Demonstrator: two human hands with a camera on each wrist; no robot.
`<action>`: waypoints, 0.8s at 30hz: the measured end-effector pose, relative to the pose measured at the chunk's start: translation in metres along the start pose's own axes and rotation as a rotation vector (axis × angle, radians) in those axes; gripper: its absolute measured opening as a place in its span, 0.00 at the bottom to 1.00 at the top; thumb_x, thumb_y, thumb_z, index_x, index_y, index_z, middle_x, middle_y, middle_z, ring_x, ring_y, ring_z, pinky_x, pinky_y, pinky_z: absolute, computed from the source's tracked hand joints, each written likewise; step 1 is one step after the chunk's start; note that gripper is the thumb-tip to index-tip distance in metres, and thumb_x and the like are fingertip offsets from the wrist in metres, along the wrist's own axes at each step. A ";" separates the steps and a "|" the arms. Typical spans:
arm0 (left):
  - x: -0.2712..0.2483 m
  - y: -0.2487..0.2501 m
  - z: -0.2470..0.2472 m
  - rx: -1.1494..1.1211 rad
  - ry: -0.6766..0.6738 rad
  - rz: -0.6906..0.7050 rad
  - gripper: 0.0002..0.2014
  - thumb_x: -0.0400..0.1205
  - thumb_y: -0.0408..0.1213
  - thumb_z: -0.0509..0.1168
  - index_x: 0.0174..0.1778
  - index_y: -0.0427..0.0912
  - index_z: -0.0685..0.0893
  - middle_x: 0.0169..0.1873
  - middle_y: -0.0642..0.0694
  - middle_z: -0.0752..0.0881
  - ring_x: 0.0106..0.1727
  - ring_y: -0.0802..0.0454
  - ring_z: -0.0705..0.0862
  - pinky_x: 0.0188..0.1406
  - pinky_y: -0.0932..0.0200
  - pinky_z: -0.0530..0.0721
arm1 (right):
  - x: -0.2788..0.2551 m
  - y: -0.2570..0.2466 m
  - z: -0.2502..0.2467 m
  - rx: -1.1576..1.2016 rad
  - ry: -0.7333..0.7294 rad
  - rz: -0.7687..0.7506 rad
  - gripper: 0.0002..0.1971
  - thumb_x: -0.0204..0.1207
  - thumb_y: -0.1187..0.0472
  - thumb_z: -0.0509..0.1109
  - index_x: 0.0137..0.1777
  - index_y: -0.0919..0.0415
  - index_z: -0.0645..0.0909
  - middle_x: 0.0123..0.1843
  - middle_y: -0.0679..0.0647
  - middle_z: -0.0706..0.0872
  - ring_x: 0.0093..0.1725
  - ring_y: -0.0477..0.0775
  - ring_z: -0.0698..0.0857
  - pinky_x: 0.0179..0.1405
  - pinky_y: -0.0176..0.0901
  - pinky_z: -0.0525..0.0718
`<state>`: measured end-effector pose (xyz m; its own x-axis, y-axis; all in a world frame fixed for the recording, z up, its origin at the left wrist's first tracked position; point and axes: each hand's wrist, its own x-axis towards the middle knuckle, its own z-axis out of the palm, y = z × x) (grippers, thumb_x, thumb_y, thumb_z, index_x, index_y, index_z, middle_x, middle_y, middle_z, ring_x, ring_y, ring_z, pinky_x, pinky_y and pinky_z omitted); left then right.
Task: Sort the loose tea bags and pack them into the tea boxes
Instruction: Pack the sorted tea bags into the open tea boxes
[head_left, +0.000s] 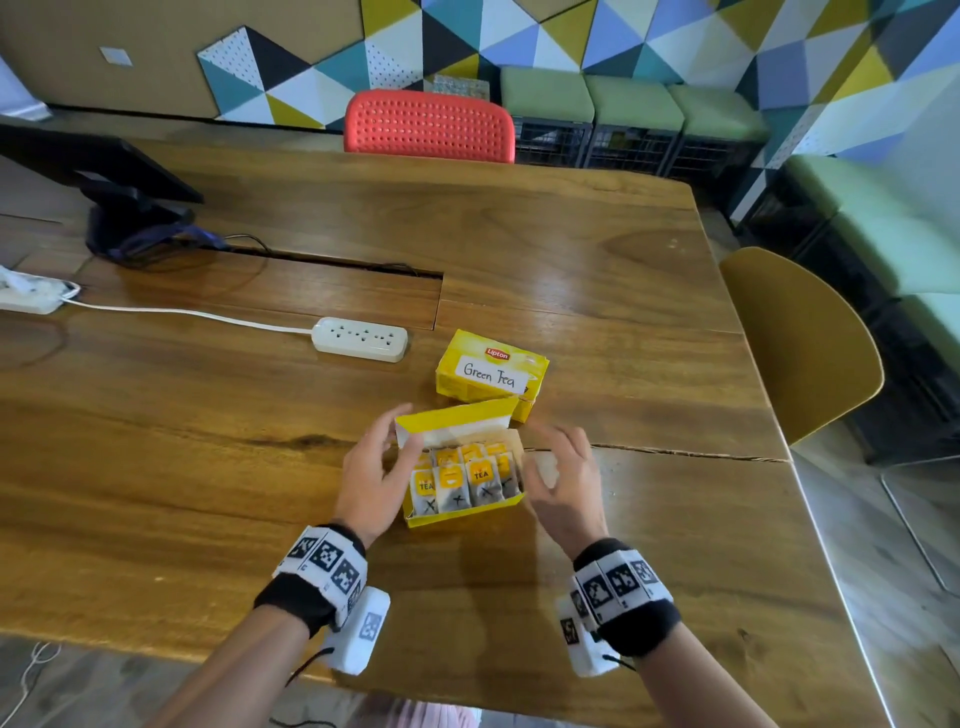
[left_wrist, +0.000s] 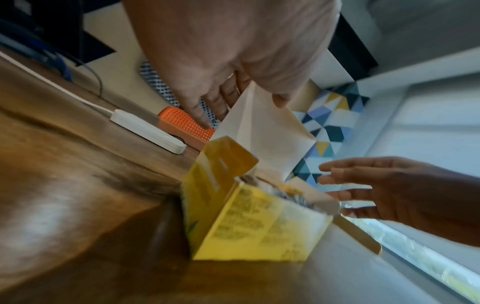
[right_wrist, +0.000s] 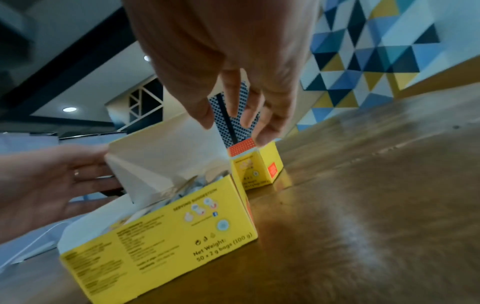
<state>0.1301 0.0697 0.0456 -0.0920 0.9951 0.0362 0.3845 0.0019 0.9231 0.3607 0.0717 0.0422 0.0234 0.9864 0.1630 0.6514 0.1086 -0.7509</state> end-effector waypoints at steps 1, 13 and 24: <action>-0.005 -0.002 -0.002 0.050 -0.039 0.055 0.19 0.84 0.47 0.62 0.71 0.54 0.74 0.61 0.57 0.82 0.64 0.60 0.80 0.65 0.54 0.79 | 0.000 0.005 0.001 0.065 -0.009 0.092 0.22 0.75 0.50 0.66 0.68 0.55 0.80 0.59 0.47 0.78 0.59 0.47 0.79 0.58 0.47 0.82; -0.025 -0.017 0.001 -0.020 -0.095 0.121 0.17 0.81 0.53 0.64 0.66 0.61 0.74 0.60 0.60 0.82 0.61 0.61 0.82 0.58 0.59 0.84 | -0.019 0.010 0.022 -0.169 -0.207 -0.161 0.13 0.78 0.49 0.62 0.56 0.52 0.83 0.56 0.46 0.86 0.55 0.50 0.81 0.47 0.49 0.78; -0.038 -0.059 0.007 0.336 -0.246 0.309 0.29 0.82 0.64 0.56 0.73 0.51 0.76 0.78 0.60 0.64 0.84 0.59 0.50 0.78 0.40 0.67 | -0.018 0.013 0.012 0.182 -0.193 0.132 0.14 0.72 0.59 0.77 0.57 0.48 0.84 0.50 0.47 0.85 0.46 0.42 0.86 0.43 0.35 0.83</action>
<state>0.1173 0.0322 -0.0127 0.2757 0.9480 0.1588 0.6372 -0.3040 0.7082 0.3601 0.0565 0.0218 -0.0571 0.9968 -0.0553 0.5052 -0.0189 -0.8628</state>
